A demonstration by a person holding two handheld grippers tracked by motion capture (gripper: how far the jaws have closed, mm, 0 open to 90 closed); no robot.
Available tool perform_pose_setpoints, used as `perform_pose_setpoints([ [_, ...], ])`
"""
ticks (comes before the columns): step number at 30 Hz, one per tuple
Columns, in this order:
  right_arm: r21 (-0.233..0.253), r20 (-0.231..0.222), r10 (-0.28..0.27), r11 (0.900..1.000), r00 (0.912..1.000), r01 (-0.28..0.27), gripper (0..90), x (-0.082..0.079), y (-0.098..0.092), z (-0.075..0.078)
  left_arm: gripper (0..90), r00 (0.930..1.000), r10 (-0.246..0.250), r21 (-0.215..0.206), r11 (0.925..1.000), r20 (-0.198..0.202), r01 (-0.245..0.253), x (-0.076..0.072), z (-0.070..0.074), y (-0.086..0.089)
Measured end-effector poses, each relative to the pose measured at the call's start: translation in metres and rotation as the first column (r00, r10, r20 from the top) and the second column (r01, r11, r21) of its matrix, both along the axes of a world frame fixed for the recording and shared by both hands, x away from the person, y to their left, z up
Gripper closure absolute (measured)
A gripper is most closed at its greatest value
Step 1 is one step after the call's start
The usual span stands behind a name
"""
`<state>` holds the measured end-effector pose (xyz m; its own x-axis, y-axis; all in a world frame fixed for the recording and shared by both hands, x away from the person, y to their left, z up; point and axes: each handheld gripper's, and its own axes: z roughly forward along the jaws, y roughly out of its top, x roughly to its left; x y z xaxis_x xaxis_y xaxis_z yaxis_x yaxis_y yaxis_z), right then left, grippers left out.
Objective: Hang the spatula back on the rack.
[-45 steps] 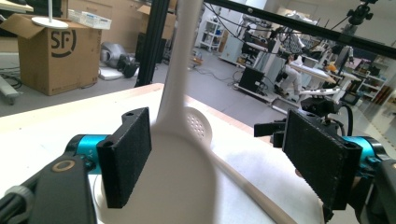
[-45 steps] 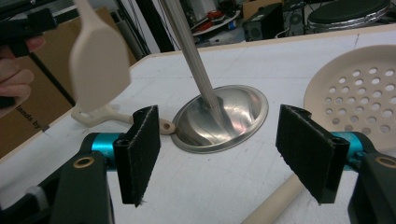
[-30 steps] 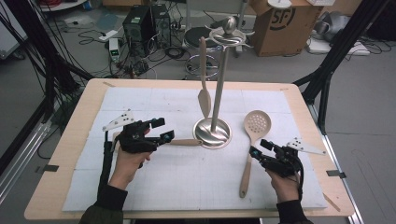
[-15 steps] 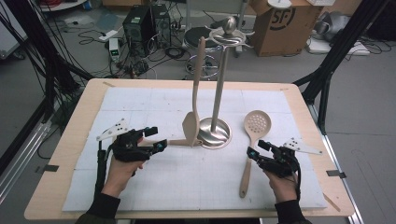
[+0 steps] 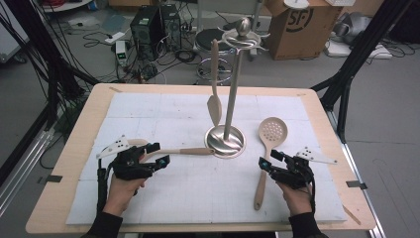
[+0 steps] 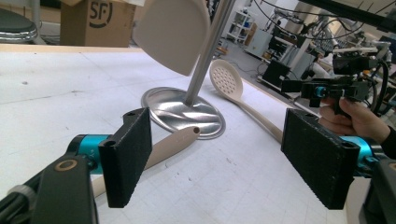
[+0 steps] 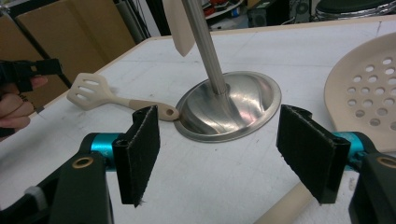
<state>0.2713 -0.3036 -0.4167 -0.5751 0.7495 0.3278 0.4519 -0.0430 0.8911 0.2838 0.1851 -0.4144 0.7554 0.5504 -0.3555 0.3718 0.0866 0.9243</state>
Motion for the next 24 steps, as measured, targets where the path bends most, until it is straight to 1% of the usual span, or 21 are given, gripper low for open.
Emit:
perform_pose_setpoints([
  [1, 0.000, 0.003, -0.001, 1.000, 1.0000, 0.001, 30.1, 0.000, 0.000, 0.000, 25.5, 1.0000, 0.003, 0.003, 1.0000, 0.001, -0.003, -0.001, -0.001, 0.001],
  [5, 0.001, -0.005, -0.001, 1.000, 1.0000, 0.001, 30.1, 0.000, 0.001, -0.001, 25.5, 0.9997, 0.022, -0.010, 0.9997, 0.002, -0.022, -0.004, -0.005, 0.009],
  [7, -0.005, 0.001, 0.000, 1.000, 1.0000, 0.000, 30.1, 0.001, 0.000, -0.002, 25.7, 0.9992, 0.039, -0.030, 0.9988, 0.014, -0.038, -0.007, -0.007, 0.015],
  [8, -0.003, 0.000, 0.000, 1.000, 1.0000, 0.000, 30.1, 0.001, 0.000, -0.002, 26.1, 0.9984, 0.049, -0.034, 0.9983, 0.029, -0.048, -0.008, -0.008, 0.017],
  [9, -0.003, -0.002, -0.001, 1.000, 1.0000, 0.001, 30.1, 0.001, 0.000, -0.002, 26.1, 0.9980, 0.049, -0.041, 0.9981, 0.039, -0.047, -0.009, -0.010, 0.018],
  [11, -0.006, -0.005, -0.001, 1.000, 1.0000, 0.001, 30.1, 0.001, 0.000, -0.003, 26.2, 0.9975, 0.053, -0.041, 0.9978, 0.045, -0.052, -0.010, -0.012, 0.017],
  [13, -0.009, -0.006, -0.001, 1.000, 1.0000, 0.001, 30.1, 0.001, 0.000, -0.003, 26.2, 0.9972, 0.044, -0.022, 0.9989, 0.061, -0.042, -0.011, -0.014, 0.016],
  [16, -0.014, -0.013, -0.004, 1.000, 0.9999, 0.004, 30.1, 0.001, 0.000, -0.004, 26.3, 0.9976, 0.036, -0.001, 0.9993, 0.058, -0.036, -0.013, -0.016, 0.014],
  [21, -0.023, -0.017, -0.001, 1.000, 0.9999, 0.000, 30.1, 0.002, 0.000, -0.007, 26.6, 0.9979, 0.035, -0.001, 0.9994, 0.055, -0.035, -0.013, -0.020, 0.011],
  [24, -0.034, -0.025, 0.003, 0.999, 0.9997, -0.004, 30.1, 0.003, 0.003, -0.009, 26.9, 0.9979, 0.029, 0.019, 0.9994, 0.058, -0.030, -0.014, -0.021, 0.009],
])
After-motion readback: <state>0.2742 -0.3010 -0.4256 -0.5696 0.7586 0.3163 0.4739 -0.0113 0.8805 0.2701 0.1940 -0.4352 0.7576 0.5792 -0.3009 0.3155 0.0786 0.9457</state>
